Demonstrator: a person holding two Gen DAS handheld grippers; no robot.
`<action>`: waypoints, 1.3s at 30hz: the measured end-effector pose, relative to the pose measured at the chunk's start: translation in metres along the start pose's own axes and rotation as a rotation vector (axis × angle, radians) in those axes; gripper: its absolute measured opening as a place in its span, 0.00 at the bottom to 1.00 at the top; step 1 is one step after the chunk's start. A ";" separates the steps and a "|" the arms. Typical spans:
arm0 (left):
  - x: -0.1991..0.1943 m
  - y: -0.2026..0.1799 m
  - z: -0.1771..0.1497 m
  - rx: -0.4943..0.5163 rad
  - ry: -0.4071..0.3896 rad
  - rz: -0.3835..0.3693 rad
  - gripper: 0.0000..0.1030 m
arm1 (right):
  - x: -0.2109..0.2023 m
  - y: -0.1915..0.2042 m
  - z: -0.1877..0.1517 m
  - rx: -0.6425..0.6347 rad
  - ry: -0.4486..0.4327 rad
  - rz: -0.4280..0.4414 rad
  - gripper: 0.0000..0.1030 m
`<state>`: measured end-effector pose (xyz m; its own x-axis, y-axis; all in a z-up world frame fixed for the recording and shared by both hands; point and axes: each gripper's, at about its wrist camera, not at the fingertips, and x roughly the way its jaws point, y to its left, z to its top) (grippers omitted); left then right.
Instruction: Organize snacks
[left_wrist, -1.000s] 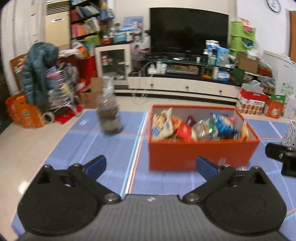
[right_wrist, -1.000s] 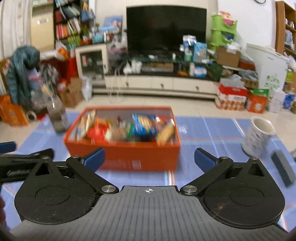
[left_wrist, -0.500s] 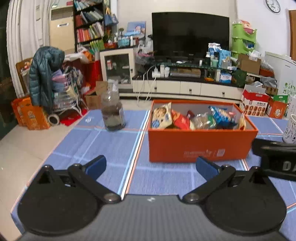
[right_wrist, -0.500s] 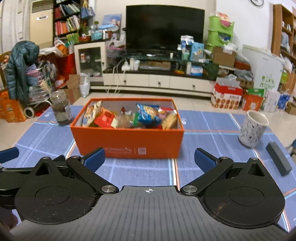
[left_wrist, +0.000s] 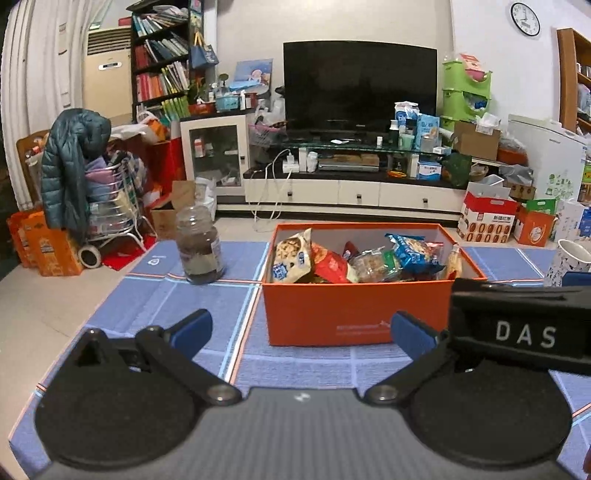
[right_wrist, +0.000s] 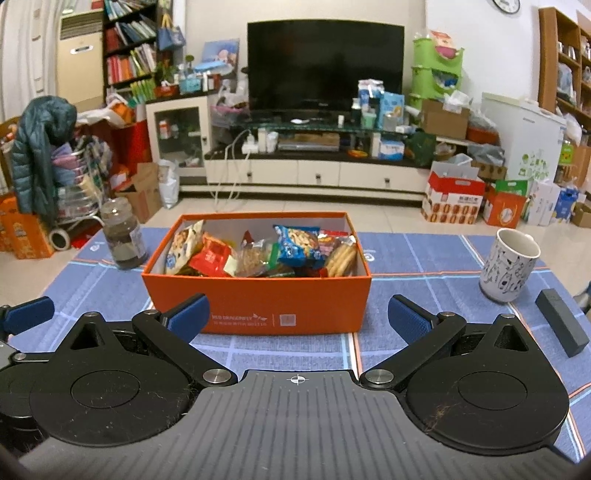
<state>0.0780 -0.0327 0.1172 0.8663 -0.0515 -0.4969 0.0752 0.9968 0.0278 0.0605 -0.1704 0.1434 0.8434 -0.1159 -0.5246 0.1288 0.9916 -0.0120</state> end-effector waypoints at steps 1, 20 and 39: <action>0.000 0.001 0.000 -0.004 0.005 -0.005 0.99 | 0.000 0.000 0.000 0.001 -0.001 -0.001 0.93; 0.015 -0.013 -0.018 -0.003 0.109 -0.038 0.99 | 0.008 -0.013 -0.019 0.005 0.045 -0.010 0.93; 0.019 -0.013 -0.018 0.016 0.086 0.063 0.99 | 0.028 -0.047 -0.027 0.068 0.081 -0.044 0.93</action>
<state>0.0842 -0.0459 0.0918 0.8242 0.0173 -0.5660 0.0302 0.9968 0.0744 0.0644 -0.2191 0.1063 0.7918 -0.1516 -0.5916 0.2021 0.9792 0.0195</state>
